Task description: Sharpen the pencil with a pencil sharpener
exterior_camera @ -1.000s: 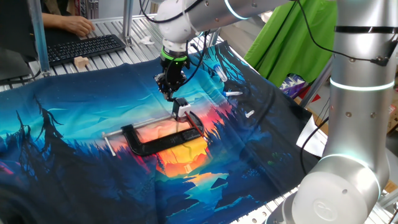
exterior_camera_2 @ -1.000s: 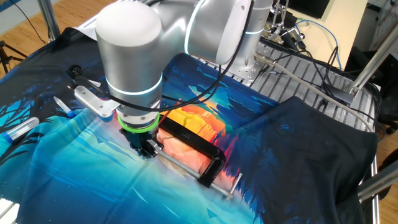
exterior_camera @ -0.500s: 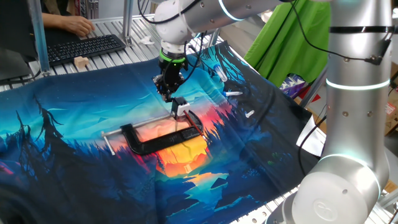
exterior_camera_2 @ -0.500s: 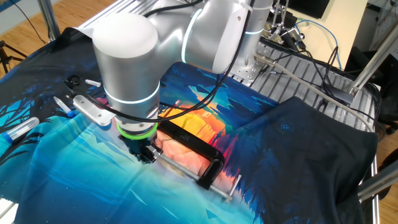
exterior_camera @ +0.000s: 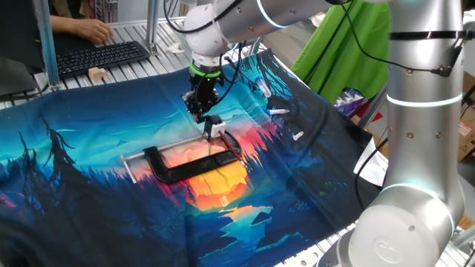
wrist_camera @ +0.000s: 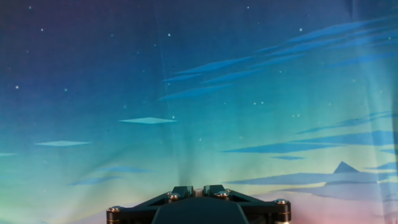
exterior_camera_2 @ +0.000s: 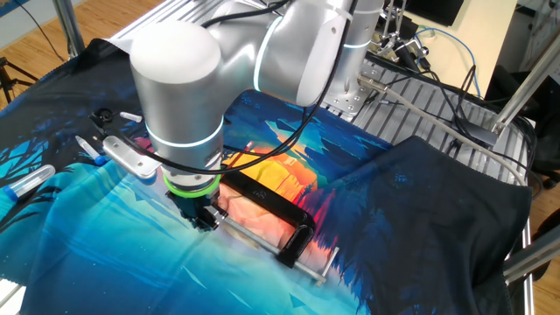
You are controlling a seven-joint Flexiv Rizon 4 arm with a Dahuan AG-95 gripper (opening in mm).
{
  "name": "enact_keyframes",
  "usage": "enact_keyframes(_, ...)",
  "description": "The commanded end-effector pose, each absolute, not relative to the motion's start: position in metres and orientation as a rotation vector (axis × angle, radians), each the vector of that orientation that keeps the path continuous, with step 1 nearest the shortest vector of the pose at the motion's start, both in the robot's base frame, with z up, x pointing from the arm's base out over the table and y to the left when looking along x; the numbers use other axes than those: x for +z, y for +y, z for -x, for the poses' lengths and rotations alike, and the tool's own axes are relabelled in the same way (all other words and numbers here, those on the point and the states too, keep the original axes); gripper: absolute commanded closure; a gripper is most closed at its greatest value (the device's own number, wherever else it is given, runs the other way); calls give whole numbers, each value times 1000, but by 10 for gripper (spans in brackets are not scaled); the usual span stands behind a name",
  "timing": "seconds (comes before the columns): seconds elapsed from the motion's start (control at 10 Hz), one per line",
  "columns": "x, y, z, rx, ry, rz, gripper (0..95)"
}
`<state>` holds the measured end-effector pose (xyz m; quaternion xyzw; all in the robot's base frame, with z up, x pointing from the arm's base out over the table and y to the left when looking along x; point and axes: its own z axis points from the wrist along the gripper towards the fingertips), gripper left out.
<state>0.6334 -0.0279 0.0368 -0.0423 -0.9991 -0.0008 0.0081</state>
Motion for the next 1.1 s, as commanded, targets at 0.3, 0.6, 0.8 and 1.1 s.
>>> enact_keyframes(0.3,32,-33,-636,-4,-3131,107,950)
enact_keyframes(0.6,29,-36,-637,-5,-3136,92,950)
enact_keyframes(0.8,28,-38,-638,-4,-3136,81,950)
enact_keyframes(1.1,27,-40,-638,9,-3144,65,950)
